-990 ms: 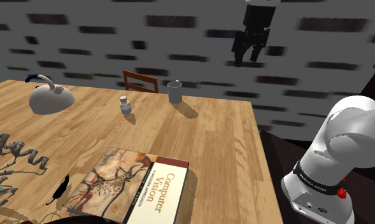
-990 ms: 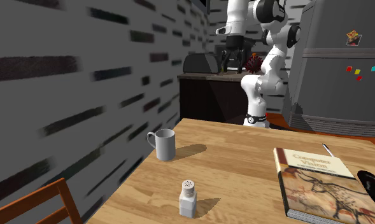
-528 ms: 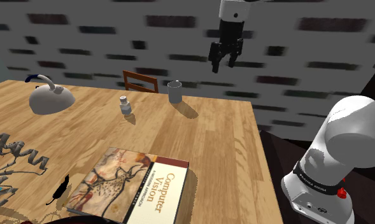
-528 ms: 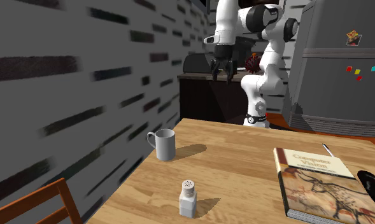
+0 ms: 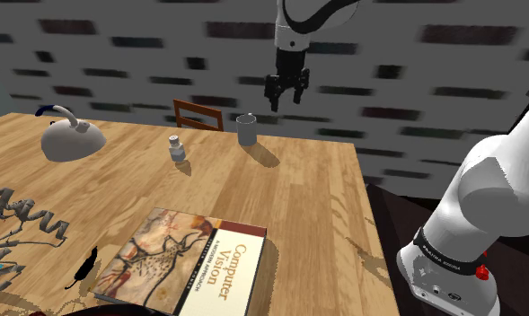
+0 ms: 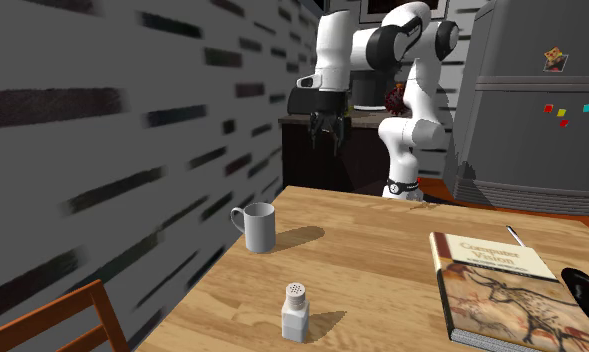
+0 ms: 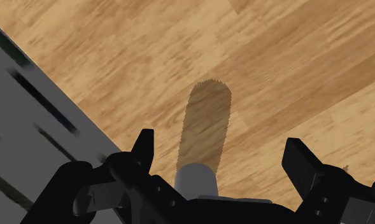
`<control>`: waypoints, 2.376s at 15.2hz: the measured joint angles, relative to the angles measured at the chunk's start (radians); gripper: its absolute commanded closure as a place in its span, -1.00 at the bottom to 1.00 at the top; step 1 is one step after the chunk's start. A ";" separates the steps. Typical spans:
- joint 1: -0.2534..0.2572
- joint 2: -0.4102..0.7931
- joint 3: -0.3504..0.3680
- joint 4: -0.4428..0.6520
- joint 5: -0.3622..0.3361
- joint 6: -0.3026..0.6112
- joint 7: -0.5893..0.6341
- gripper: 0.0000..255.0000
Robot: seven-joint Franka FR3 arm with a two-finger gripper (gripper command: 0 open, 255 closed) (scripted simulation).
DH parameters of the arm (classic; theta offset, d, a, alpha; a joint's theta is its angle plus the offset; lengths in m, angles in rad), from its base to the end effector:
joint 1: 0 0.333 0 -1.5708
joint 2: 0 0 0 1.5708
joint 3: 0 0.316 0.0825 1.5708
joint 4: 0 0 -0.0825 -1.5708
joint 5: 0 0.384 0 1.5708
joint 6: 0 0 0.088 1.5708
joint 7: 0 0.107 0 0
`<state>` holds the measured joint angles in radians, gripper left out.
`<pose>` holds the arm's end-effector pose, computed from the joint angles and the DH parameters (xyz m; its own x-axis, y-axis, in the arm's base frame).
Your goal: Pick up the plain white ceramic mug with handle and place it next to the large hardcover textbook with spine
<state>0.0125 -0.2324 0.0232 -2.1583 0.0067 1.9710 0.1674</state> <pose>0.4886 0.0185 0.5004 0.9899 -0.1343 0.0442 -0.1341 -0.9909 -0.0084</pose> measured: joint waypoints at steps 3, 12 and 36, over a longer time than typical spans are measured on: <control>0.000 0.117 0.004 0.079 -0.009 0.038 0.006 -1.00; 0.004 0.474 0.005 0.388 -0.039 0.085 0.019 -1.00; 0.015 0.784 0.001 0.652 -0.059 0.130 0.030 1.00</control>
<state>0.0271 0.5516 0.0238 -1.5066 -0.0524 2.1013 0.1976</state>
